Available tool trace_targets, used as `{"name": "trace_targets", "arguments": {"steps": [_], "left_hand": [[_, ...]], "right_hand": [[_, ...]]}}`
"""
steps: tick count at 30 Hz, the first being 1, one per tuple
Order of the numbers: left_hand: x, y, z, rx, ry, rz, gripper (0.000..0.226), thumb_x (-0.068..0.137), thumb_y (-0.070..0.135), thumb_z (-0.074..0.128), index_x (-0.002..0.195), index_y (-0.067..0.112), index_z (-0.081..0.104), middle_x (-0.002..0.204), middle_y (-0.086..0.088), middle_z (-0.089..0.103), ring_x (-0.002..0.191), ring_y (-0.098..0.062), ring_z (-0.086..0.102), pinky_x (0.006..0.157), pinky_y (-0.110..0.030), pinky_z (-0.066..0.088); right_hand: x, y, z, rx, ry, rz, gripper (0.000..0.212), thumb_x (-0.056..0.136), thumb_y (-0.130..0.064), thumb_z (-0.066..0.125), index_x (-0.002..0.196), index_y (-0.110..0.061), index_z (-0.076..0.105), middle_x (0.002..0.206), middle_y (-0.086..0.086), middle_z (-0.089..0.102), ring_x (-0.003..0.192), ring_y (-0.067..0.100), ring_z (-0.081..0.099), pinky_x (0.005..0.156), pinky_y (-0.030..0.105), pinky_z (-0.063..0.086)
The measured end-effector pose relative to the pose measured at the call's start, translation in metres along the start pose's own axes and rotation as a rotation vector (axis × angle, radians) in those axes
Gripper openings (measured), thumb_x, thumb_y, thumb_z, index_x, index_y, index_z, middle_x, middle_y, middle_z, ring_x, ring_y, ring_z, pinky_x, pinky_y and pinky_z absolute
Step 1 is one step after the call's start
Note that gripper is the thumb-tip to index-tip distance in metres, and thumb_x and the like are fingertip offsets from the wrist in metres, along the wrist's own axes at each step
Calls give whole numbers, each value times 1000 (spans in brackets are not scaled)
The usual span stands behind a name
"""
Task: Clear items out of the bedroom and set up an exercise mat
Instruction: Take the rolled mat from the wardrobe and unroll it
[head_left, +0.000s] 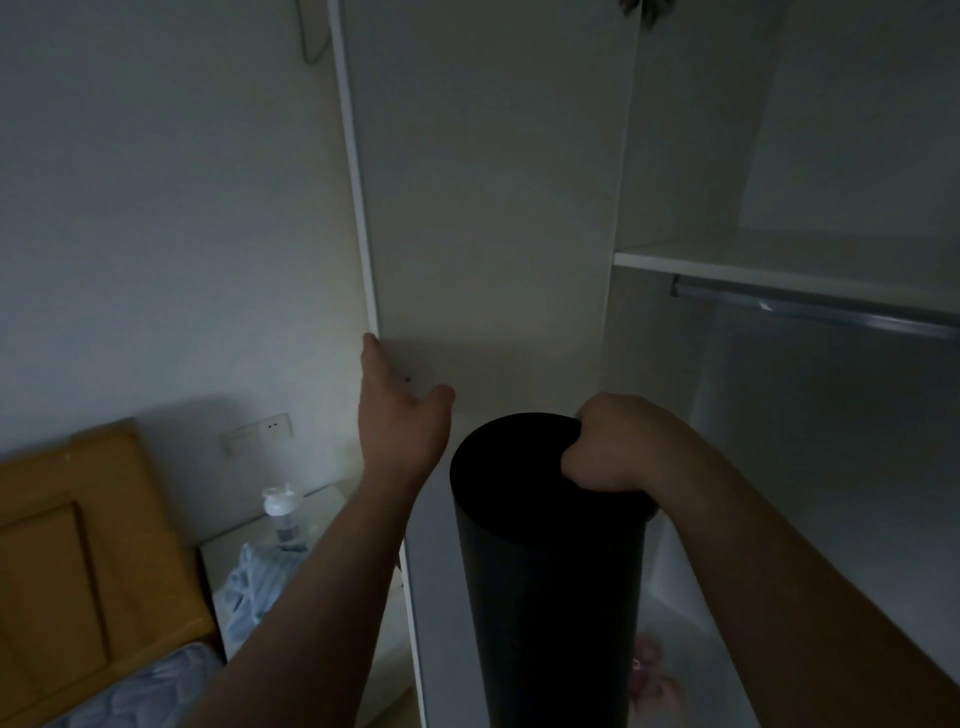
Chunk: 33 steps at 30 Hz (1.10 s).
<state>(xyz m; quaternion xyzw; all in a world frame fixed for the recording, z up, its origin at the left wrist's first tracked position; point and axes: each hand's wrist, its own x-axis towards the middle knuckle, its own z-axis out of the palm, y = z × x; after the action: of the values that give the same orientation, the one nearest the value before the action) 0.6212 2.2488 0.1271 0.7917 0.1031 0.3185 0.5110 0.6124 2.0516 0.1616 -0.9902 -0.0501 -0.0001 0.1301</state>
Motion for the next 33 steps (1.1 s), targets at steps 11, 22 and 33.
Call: {"name": "trace_targets", "arguments": {"steps": [11, 22, 33], "left_hand": [[-27, 15, -22, -43, -1, 92, 18, 76, 19, 60, 93, 25, 64, 84, 15, 71, 80, -9, 68, 77, -42, 58], [-90, 58, -5, -331, -230, 46, 25, 83, 27, 78, 106, 20, 77, 93, 6, 78, 84, -13, 75, 86, -41, 60], [-130, 131, 99, -190, -917, 299, 49, 90, 30, 68, 138, 29, 57, 137, 10, 60, 126, -4, 55, 114, -34, 39]], "right_hand": [[-25, 13, -13, 25, -51, -10, 47, 64, -33, 55, 104, -13, 69, 108, 9, 68, 89, 24, 67, 68, 23, 47], [-79, 53, -43, 27, -51, 81, 45, 75, -28, 59, 115, -10, 69, 109, 13, 66, 83, 25, 59, 59, 17, 37], [-143, 133, -63, 18, 79, 360, 15, 77, -24, 63, 79, -8, 64, 66, 1, 47, 62, 18, 53, 60, 22, 42]]}}
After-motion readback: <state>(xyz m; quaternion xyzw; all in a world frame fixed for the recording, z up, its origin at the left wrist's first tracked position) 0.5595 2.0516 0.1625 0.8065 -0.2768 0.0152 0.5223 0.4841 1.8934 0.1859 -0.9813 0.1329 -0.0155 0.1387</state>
